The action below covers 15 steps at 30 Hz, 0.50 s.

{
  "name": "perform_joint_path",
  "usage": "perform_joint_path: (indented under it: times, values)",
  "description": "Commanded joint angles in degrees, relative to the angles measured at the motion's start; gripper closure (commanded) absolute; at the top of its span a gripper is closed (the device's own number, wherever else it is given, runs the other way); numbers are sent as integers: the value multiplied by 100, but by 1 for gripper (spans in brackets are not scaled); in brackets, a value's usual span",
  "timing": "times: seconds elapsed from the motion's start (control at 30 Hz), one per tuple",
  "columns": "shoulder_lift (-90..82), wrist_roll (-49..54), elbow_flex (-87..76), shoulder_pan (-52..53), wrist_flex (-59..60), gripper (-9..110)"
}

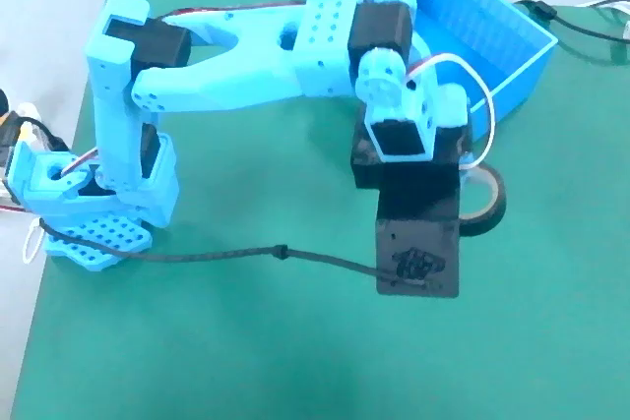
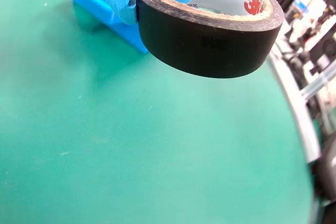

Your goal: Put the tape in the box

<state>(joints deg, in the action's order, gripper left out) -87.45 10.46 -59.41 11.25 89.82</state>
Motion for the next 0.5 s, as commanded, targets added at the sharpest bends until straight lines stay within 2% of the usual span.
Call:
perform_joint_path:
  times: [0.0,0.47]
  values:
    - [-422,53,905,-316,220,102]
    - [-360,9,1063,-2848,-158,102]
